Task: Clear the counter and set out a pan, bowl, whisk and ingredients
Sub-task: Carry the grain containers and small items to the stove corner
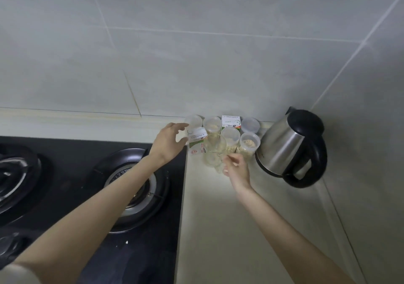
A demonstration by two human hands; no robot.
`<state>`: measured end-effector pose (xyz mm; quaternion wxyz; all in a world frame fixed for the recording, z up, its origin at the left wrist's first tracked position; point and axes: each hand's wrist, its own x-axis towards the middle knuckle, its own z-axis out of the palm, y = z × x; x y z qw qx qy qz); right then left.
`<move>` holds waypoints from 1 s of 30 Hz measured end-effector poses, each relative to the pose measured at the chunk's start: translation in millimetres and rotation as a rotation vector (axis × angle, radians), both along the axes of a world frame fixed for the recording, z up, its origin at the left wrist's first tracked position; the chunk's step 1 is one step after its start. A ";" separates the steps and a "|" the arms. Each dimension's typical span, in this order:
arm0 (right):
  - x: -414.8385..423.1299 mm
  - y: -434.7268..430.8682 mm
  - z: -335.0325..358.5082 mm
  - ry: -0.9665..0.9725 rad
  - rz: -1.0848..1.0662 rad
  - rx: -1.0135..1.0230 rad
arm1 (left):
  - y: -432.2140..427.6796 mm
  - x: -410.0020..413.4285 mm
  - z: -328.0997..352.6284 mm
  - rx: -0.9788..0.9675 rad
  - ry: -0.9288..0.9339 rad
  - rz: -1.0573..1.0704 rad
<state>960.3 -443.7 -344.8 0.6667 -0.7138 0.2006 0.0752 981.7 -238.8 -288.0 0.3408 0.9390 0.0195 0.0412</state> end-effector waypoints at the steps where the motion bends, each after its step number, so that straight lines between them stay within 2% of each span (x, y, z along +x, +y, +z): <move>1: -4.6 0.3 5.8 -0.061 0.007 -0.079 | 4.5 -9.9 6.1 -0.018 -0.008 0.016; 4: -16.6 5.0 28.8 -0.212 0.053 -0.157 | 16.2 -39.6 24.2 -0.070 -0.038 0.057; 6: -26.6 18.3 48.4 -0.280 0.195 -0.149 | 28.6 -67.9 37.9 -0.113 -0.043 0.087; 13: -73.2 105.0 81.1 -0.260 0.833 -0.266 | 98.5 -179.6 53.6 -0.147 -0.064 0.280; 17: -114.4 166.5 94.6 -0.296 1.028 -0.290 | 146.8 -252.7 53.0 -0.139 -0.040 0.436; 24: -243.3 304.9 109.3 -0.335 1.350 -0.251 | 240.9 -439.3 56.3 -0.127 -0.005 0.727; 30: -396.1 419.2 112.8 -0.369 1.581 -0.177 | 306.6 -628.6 62.3 -0.168 -0.030 0.981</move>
